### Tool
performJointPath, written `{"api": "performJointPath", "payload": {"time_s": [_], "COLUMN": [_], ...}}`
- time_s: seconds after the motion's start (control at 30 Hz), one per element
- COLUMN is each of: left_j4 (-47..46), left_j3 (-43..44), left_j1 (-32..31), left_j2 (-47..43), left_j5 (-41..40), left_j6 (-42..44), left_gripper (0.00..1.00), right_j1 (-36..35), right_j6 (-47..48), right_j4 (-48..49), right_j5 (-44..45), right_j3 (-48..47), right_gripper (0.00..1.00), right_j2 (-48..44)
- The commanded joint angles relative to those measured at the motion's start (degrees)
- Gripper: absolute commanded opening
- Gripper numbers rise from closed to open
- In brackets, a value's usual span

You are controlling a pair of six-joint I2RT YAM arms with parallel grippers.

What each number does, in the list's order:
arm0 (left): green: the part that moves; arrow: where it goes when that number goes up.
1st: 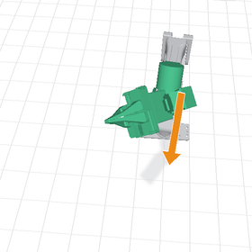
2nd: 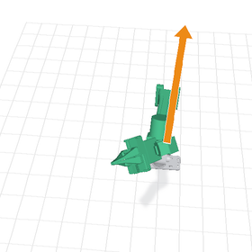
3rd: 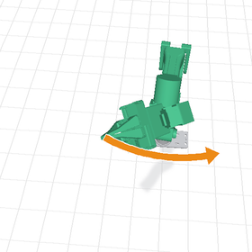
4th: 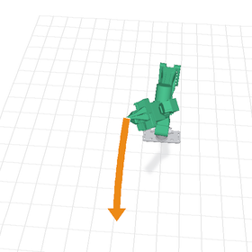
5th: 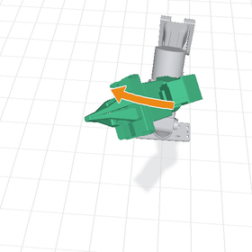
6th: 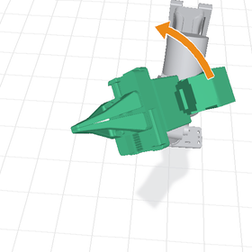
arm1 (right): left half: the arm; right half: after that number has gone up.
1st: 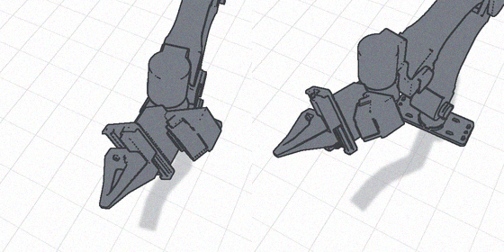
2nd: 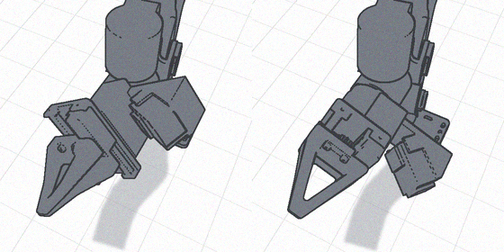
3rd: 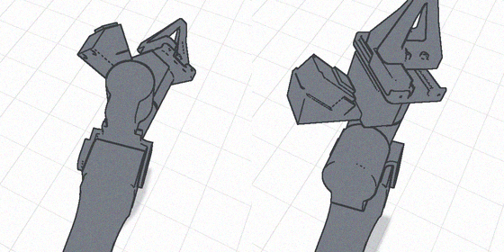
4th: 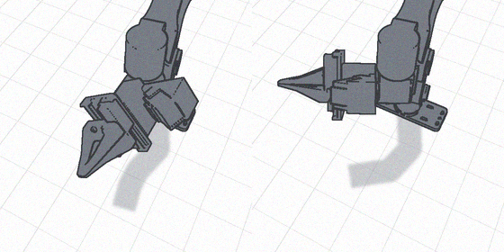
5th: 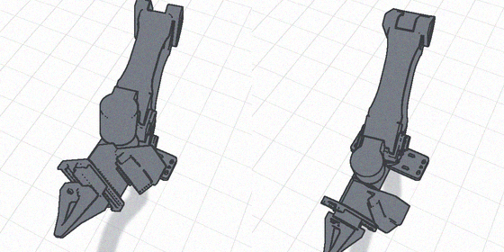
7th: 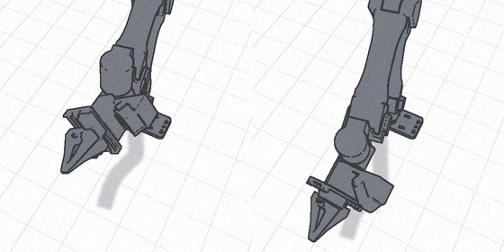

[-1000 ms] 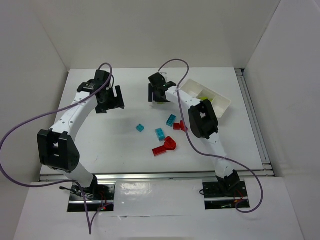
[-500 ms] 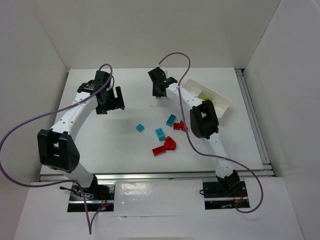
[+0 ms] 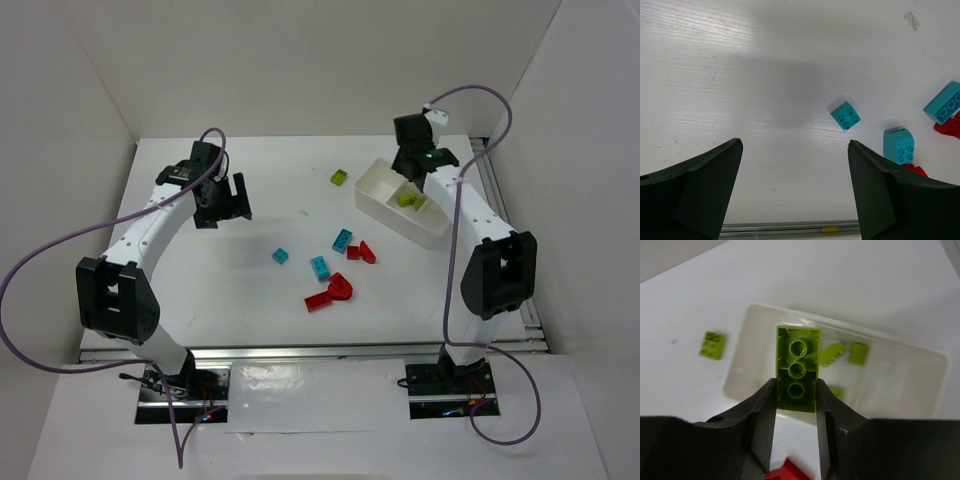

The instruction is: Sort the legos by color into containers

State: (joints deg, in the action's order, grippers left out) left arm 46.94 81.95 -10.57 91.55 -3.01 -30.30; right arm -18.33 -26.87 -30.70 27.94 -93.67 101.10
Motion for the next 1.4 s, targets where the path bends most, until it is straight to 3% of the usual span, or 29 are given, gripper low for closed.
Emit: {"api": "performJointPath", "payload": {"time_s": [0.0, 0.13, 0.23, 0.33, 0.53, 0.73, 0.93, 1.03, 1.37], "left_j4": [-0.8, -0.8, -0.8, -0.8, -0.8, -0.8, -0.3, -0.3, -0.3], "left_j3": [0.2, 0.2, 0.7, 0.8, 0.8, 1.3, 1.3, 1.3, 0.2], "left_j1": [-0.1, -0.7, -0.7, -0.7, -1.2, -1.2, -1.2, -1.2, -1.2], "left_j2": [0.6, 1.1, 1.1, 1.1, 1.1, 1.1, 1.1, 1.1, 1.6], "left_j5": [1.2, 1.2, 1.2, 1.2, 1.2, 1.2, 0.6, 0.6, 0.6], "left_j6": [-0.1, -0.1, -0.1, -0.1, -0.1, -0.1, 0.4, 0.9, 0.9], "left_gripper": [0.96, 0.96, 0.96, 0.96, 0.96, 0.96, 0.96, 0.96, 0.96], "right_j1": [3.4, 5.3, 5.8, 4.4, -2.5, -8.0, -9.8, -9.8, -9.3], "right_j6": [-2.1, -2.7, -3.2, -2.6, -0.1, 1.1, 0.6, -1.3, -4.0], "right_j4": [1.1, 2.2, 2.2, 2.2, 2.3, -0.3, -4.2, -5.5, -3.4], "right_j5": [-0.1, -0.8, -0.8, 0.8, 1.6, -1.5, -4.4, -4.4, -2.6], "right_j3": [6.7, 9.1, 8.6, 6.3, -2.6, -18.6, -38.4, -43.9, -41.5], "right_gripper": [0.16, 0.2, 0.57, 0.71, 0.69, 0.69, 0.7, 0.71, 0.76], "right_j2": [-0.5, 0.0, 0.9, 1.6, 5.7, 19.6, 36.8, 42.3, 46.3]}}
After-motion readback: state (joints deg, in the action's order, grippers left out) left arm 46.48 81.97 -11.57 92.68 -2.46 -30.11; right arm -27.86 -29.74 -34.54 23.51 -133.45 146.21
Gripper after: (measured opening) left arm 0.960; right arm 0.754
